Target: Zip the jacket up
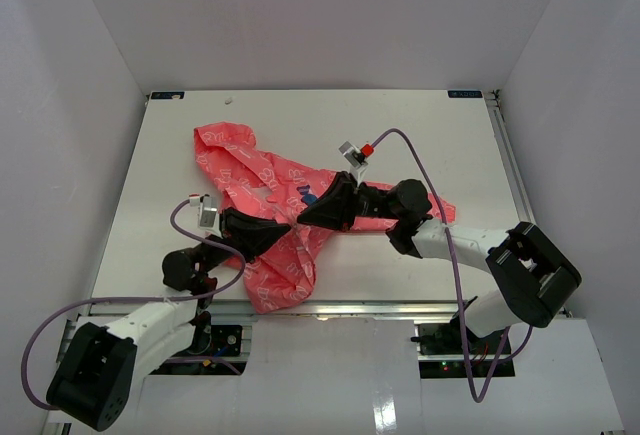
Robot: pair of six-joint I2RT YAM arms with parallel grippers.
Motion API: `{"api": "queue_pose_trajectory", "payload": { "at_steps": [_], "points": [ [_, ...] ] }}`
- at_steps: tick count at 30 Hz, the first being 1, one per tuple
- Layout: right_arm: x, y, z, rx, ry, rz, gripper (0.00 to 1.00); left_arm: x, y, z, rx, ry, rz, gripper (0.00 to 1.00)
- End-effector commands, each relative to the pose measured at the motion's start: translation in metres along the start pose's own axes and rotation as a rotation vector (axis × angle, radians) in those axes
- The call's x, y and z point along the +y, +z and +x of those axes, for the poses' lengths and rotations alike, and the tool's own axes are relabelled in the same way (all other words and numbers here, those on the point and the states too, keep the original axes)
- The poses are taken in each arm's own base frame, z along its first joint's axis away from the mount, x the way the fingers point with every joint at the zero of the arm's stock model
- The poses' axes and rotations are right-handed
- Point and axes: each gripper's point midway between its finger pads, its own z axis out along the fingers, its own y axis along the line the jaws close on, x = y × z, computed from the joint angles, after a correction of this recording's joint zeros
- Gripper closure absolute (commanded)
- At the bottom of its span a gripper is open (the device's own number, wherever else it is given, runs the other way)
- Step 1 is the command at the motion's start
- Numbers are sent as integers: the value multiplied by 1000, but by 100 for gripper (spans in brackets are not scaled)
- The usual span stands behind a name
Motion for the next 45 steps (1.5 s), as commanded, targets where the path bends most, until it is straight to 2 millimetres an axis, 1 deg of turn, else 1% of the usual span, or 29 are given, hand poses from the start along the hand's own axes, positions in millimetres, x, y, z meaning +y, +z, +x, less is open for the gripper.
{"api": "queue_pose_trajectory", "payload": {
  "at_steps": [1, 9, 21, 29, 35, 45],
  "points": [
    [103, -4, -76, -319, -499, -355, 92, -63, -5, -36, -147, 239, 272, 100],
    [100, -4, -77, -334, -511, -340, 92, -67, -5, -37, -140, 241, 294, 100],
    [102, -6, -76, -334, -536, -340, 92, -78, -10, -38, -146, 258, 329, 100],
    [100, -4, -75, -353, -542, -329, 92, -80, -10, -39, -154, 265, 334, 100],
    [105, -1, -79, -380, -560, -334, 92, -84, -10, -41, -161, 268, 348, 100],
    [99, 0, -77, -396, -585, -307, 92, -95, -16, -46, -184, 286, 372, 100]
  ]
}}
